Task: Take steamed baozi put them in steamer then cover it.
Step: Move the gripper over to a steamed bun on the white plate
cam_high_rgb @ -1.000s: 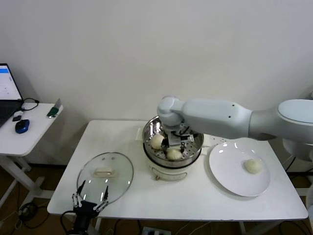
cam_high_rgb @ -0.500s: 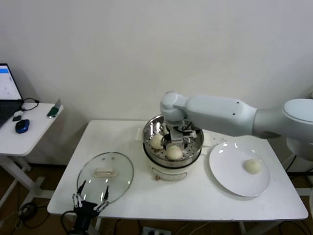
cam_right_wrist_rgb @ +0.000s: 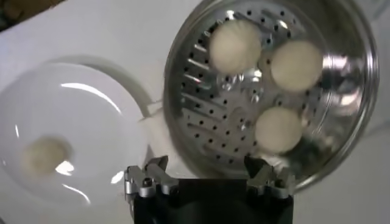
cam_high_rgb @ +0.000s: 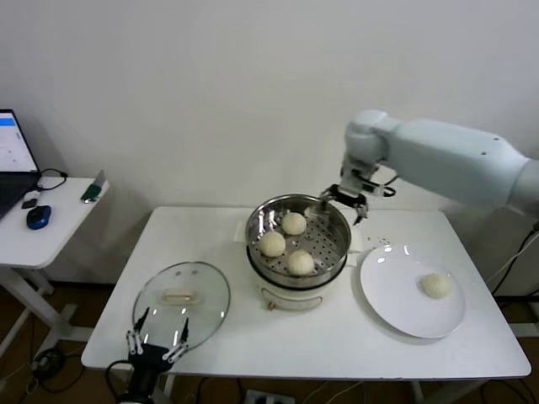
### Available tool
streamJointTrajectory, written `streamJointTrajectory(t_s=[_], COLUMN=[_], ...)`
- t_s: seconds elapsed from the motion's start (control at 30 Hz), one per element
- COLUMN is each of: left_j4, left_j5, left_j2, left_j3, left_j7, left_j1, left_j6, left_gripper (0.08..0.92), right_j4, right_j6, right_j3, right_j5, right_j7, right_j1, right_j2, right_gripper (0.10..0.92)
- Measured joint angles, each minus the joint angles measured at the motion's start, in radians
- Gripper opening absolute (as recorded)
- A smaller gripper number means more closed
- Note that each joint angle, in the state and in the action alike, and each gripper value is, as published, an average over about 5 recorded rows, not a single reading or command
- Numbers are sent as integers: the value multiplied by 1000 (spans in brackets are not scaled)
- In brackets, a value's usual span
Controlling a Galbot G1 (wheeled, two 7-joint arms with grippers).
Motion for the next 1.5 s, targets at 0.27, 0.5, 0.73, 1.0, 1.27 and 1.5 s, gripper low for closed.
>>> streamJointTrajectory(t_s=[0.27, 0.5, 0.73, 1.0, 1.27, 1.5], left_j4=[1, -16, -17, -14, -14, -14], left_j5=[3, 10, 16, 24, 26, 29], left_j2=[0, -1, -6, -14, -15, -15], left_j3=[6, 14, 13, 13, 12, 12], left_j7=[1, 1, 1, 0, 0, 0], left_j1=[-5, -15, -16, -18, -15, -14], left_j6=[5, 23, 34, 39, 39, 39], left_gripper=[823, 823, 823, 823, 823, 823], right_j4=[-46, -145, -248, -334, -397, -438], right_j6=[-172, -227, -246, -255, -260, -263], right_j3=[25, 181, 354, 498, 588, 634], right_j5=[72, 12, -90, -173, -218, -245], right_j7=[5, -15, -20, -14, -3, 1], right_j1=[-86, -277, -463, -601, -668, -700], right_j2=[-182, -259, -275, -265, -237, -204], right_gripper=[823, 823, 823, 823, 823, 823])
